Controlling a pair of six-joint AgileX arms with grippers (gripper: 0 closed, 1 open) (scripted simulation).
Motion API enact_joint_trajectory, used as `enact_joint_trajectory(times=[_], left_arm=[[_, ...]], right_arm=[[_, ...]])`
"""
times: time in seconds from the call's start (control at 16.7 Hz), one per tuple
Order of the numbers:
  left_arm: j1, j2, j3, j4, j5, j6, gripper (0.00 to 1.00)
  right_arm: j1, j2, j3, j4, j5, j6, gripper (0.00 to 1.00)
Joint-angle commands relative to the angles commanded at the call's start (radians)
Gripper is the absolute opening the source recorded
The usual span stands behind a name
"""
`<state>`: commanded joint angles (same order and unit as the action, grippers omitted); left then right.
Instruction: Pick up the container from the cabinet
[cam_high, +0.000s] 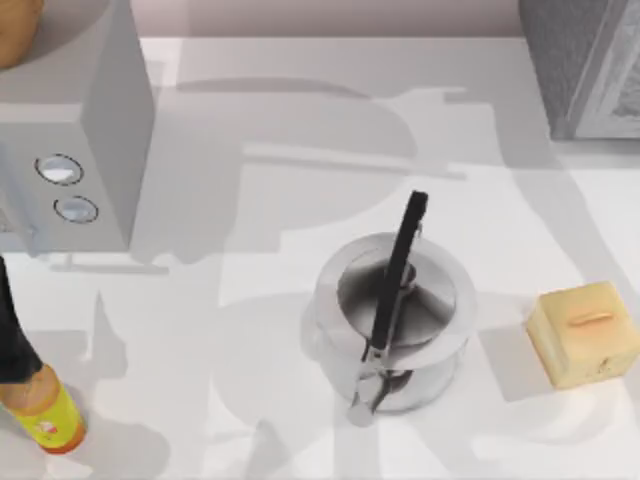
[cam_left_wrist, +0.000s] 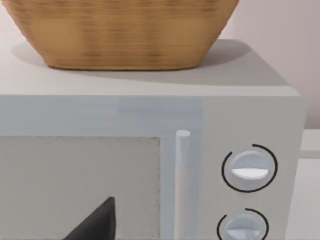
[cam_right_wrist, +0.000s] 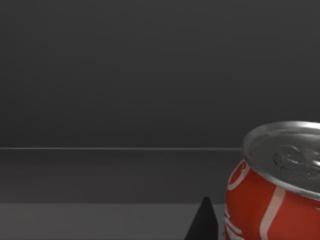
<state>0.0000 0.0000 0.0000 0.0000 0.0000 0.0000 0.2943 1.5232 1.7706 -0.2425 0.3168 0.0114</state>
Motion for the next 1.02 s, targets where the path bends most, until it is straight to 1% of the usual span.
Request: enact_joint_trajectory(times=[0.12,0.24,0.36,0.6,0.72,0.84,1.02], left_arm=[[0.000,0.000,0.000,0.000,0.000,0.000,1.00],[0.000,0.000,0.000,0.000,0.000,0.000,1.00],[0.000,0.000,0.000,0.000,0.000,0.000,1.00],[0.000,0.000,0.000,0.000,0.000,0.000,1.00],[0.000,0.000,0.000,0.000,0.000,0.000,1.00],[0.000,0.000,0.000,0.000,0.000,0.000,1.00],[0.000,0.000,0.000,0.000,0.000,0.000,1.00]], right_arm=[[0.004,-0.004,0.001,-0.003,0.003,0.001,0.00],[0.040,-0.036,0.011,-0.040,0.039,-0.002,0.00],[0.111,-0.096,0.026,-0.117,0.112,-0.004,0.00],[0.295,-0.264,0.056,-0.331,0.289,-0.002,0.00],[0.362,-0.330,0.064,-0.400,0.356,-0.002,0.00],[0.388,-0.356,0.067,-0.427,0.382,-0.002,0.00],[0.384,-0.354,0.065,-0.424,0.380,0.000,0.00]])
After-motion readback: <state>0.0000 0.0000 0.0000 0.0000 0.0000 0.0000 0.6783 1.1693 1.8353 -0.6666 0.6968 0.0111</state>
